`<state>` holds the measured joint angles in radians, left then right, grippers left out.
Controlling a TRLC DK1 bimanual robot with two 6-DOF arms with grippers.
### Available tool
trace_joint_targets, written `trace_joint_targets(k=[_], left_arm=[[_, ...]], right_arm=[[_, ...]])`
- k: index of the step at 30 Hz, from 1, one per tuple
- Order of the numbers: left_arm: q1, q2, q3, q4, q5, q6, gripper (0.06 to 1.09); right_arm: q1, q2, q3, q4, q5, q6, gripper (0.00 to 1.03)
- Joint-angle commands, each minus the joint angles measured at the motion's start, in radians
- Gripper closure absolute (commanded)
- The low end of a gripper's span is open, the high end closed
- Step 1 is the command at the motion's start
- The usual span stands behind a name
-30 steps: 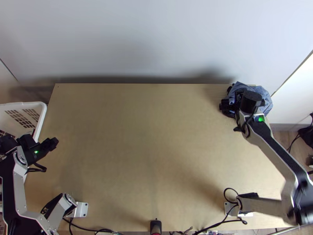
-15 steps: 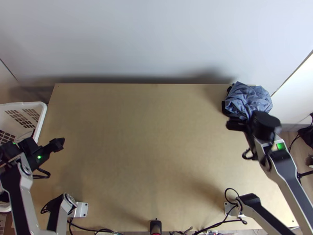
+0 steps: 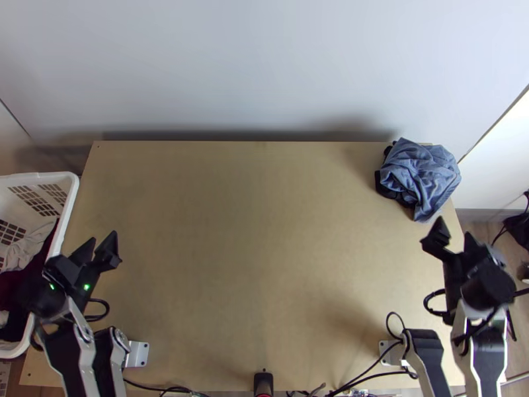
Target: Fold the t-shirt
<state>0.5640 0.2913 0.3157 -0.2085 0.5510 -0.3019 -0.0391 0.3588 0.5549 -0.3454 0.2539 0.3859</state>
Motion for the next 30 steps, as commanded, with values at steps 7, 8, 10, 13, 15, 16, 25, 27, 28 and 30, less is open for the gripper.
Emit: trace_joint_targets(k=[7,8,10,13,15,16,25,27,28,30], left_arm=[[-0.092,-0.294,-0.234,0.333,-0.006,-0.068,0.15],[-0.092,-0.294,-0.236,0.333,-0.006,-0.051,0.15],[-0.104,-0.291,-0.239,0.307,-0.006,-0.040,0.15],[-0.170,-0.293,-0.241,0.235,-0.019,0.000,0.15],[-0.205,-0.293,-0.241,0.164,-0.029,0.010,0.12],[-0.225,-0.291,-0.241,0.116,-0.036,0.006,0.11],[-0.429,-0.291,-0.241,0.049,-0.263,0.007,0.11],[-0.426,-0.293,-0.241,0.043,-0.286,0.009,0.11],[-0.427,-0.293,-0.241,0.043,-0.290,0.009,0.11],[-0.427,-0.293,-0.241,0.041,-0.298,0.009,0.11]], right_arm=[[-0.062,-0.327,-0.335,0.295,-0.150,-0.130,0.05],[-0.031,-0.351,-0.345,0.295,-0.163,-0.150,0.05],[0.054,-0.365,-0.371,0.296,-0.177,-0.266,0.05],[0.171,-0.366,-0.451,0.290,-0.176,-0.412,0.05],[0.206,-0.365,-0.458,0.235,-0.177,-0.398,0.05],[0.223,-0.363,-0.460,0.223,-0.177,-0.367,0.05],[0.249,-0.359,-0.461,0.115,-0.176,-0.245,0.05],[0.246,-0.360,-0.460,0.115,-0.176,-0.245,0.05],[0.246,-0.359,-0.460,0.115,-0.176,-0.245,0.05],[0.246,-0.360,-0.460,0.115,-0.176,-0.245,0.05]])
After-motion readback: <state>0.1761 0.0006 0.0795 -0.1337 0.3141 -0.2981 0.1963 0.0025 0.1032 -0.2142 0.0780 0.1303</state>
